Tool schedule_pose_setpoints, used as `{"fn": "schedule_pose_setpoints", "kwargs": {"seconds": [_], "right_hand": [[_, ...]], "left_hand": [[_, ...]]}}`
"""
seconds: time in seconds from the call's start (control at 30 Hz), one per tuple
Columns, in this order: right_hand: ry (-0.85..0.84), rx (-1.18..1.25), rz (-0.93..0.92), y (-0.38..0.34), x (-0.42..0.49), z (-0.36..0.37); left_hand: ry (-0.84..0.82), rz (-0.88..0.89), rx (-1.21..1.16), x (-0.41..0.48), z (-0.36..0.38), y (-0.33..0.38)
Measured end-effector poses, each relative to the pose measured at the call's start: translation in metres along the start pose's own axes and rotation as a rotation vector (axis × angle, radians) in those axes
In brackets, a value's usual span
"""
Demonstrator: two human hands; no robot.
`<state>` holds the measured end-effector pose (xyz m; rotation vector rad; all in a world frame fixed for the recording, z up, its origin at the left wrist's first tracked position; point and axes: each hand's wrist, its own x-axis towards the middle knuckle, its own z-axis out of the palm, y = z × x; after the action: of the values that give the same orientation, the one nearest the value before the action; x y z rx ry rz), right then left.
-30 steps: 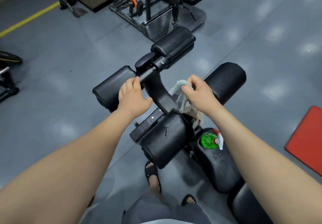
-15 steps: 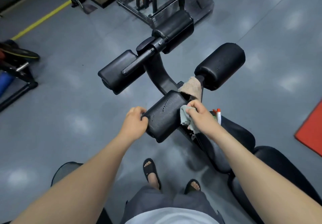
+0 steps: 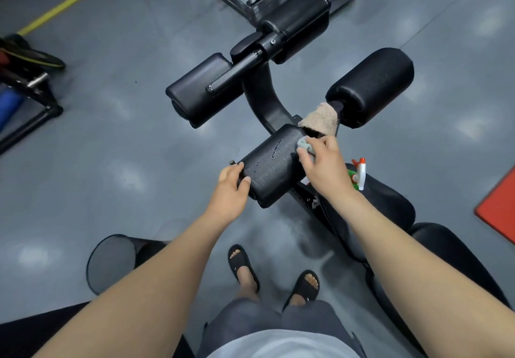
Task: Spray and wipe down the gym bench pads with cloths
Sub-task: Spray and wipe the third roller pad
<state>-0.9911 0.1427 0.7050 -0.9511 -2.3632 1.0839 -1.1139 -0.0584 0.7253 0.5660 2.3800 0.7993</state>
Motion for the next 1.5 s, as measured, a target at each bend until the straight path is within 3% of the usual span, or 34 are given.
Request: {"fn": "schedule_pose_setpoints", "kwargs": {"seconds": [0.23, 0.73, 0.97, 1.2, 1.4, 1.5], "right_hand": [[0.073, 0.009, -0.050, -0.007, -0.029, 0.039], [-0.148, 0.001, -0.325, -0.039, -0.074, 0.078], [0.014, -0.124, -0.203, -0.012, -0.021, 0.039], [0.178, -0.127, 0.054, -0.007, -0.001, 0.032], [-0.041, -0.089, -0.183, -0.028, -0.064, 0.063], [-0.046, -0.140, -0.215, -0.026, -0.053, 0.056]], "left_hand": [[-0.054, -0.001, -0.004, 0.007, 0.001, -0.013], [-0.054, -0.003, 0.031, 0.028, 0.000, -0.020], [-0.070, 0.005, 0.033, 0.028, -0.002, -0.019], [-0.085, 0.002, 0.038, 0.030, -0.002, -0.020], [-0.051, 0.008, 0.041, 0.028, -0.003, -0.021], [-0.025, 0.033, 0.030, 0.024, -0.002, -0.024]]}}
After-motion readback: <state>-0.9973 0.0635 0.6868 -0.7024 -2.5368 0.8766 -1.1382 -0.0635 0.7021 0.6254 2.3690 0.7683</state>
